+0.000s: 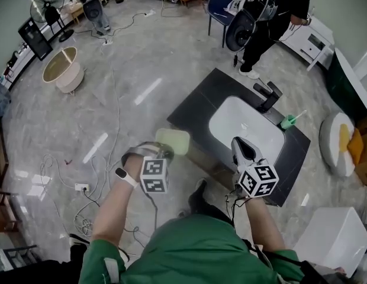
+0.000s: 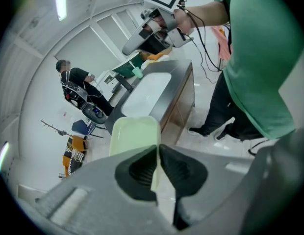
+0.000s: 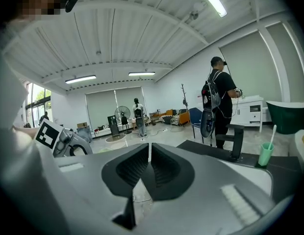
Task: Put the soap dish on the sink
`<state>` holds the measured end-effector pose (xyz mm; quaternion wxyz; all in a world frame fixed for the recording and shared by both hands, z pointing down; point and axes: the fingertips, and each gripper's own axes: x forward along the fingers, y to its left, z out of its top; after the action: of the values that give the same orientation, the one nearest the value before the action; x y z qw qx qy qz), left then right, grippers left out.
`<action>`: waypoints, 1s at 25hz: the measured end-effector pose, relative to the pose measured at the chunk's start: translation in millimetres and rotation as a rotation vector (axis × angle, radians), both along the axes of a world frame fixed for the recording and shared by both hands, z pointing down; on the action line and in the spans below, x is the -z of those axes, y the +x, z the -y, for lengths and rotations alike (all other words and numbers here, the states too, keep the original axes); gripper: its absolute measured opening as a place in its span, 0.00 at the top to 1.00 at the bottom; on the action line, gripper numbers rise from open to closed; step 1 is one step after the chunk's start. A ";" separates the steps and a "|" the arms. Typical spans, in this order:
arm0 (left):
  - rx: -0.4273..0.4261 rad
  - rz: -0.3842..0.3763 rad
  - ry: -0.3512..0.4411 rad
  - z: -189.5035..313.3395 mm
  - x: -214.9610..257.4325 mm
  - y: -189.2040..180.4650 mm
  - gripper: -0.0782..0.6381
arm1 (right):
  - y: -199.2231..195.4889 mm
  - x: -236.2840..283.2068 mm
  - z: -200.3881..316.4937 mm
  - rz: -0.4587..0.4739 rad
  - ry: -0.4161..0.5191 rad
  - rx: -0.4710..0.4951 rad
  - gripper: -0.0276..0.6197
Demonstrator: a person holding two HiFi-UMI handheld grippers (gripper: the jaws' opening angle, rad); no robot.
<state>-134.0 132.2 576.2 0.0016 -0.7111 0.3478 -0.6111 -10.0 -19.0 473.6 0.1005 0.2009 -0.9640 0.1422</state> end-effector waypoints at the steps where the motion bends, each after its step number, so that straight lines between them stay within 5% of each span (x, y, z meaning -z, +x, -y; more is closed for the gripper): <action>1: 0.004 -0.002 -0.002 12.9 1.1 -4.6 0.87 | -5.7 -0.2 12.9 -0.001 -0.002 0.003 0.93; 14: 0.029 0.012 0.004 159.1 20.0 -49.6 0.87 | -52.8 2.1 162.5 0.003 -0.042 0.023 0.93; 25: -0.023 0.026 -0.036 204.9 21.2 -36.9 0.86 | -39.3 -8.1 203.0 0.041 -0.083 -0.022 0.93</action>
<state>-170.9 -72.7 554.9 0.0005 -0.7069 0.3283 -0.6265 -49.3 -222.0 481.7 0.0877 0.2041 -0.9568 0.1874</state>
